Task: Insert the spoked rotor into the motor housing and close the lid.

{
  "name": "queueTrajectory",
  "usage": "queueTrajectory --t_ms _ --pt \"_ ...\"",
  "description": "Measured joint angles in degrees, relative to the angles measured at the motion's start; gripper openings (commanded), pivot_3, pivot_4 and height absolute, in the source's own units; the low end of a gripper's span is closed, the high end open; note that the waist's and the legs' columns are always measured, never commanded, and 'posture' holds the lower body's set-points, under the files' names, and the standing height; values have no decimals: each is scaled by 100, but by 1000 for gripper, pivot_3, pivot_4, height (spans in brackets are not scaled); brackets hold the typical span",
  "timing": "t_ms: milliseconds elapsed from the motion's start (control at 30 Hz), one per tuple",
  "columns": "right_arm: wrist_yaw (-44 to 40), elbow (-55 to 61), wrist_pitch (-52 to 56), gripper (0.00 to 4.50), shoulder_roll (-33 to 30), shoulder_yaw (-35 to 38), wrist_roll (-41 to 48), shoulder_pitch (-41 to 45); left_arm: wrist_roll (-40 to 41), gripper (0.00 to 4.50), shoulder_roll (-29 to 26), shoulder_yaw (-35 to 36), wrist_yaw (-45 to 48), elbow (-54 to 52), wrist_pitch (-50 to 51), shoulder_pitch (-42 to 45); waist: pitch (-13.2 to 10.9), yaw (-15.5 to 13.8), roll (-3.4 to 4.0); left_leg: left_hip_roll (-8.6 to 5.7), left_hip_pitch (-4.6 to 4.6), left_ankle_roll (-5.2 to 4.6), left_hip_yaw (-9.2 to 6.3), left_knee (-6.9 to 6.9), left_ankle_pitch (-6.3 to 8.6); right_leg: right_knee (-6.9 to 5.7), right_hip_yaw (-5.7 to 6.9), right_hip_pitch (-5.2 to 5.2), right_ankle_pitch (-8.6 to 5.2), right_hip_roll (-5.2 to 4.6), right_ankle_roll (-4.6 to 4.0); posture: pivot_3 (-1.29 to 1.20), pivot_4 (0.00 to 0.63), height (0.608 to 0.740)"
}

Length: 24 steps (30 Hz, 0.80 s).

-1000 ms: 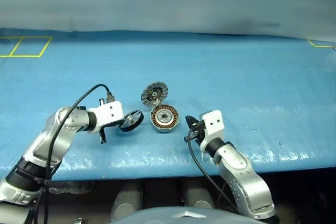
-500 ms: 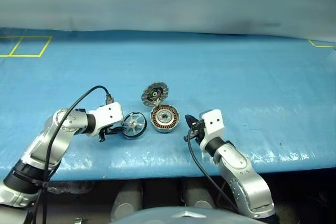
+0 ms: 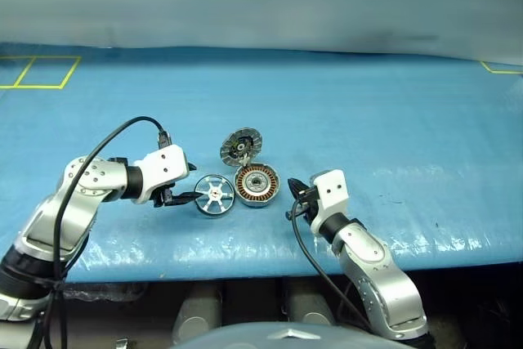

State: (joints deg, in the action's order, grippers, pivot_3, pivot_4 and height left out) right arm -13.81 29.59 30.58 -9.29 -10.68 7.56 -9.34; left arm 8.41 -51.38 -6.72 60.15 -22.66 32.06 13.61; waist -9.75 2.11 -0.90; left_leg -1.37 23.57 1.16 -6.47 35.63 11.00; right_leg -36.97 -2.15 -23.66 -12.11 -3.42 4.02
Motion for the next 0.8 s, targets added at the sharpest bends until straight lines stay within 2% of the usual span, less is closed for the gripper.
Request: queueTrajectory --t_ms 233,367,600,800 --pt "3 -3 0 0 36 -14 0 0 202 3081 70 -97 103 -9 24 317 0 -1 0 0 0 0 1 0 0 1 0 1 0 1 0 0 150 740" --pt "12 -5 -1 0 53 -18 -4 -22 296 3081 191 -398 174 44 100 454 0 0 -1 0 0 0 1 -1 0 1 0 1 0 1 0 0 150 740" --pt "55 -5 -2 0 79 -16 -18 -117 263 3081 258 -758 321 632 11 645 0 5 -1 0 -1 0 2 0 0 1 -1 0 0 2 0 0 150 740" --pt "125 -4 -3 0 85 -8 -19 -152 139 3081 359 -784 373 1124 -221 855 0 -2 -1 -1 -1 0 2 0 0 0 -1 2 0 2 1 0 150 740"
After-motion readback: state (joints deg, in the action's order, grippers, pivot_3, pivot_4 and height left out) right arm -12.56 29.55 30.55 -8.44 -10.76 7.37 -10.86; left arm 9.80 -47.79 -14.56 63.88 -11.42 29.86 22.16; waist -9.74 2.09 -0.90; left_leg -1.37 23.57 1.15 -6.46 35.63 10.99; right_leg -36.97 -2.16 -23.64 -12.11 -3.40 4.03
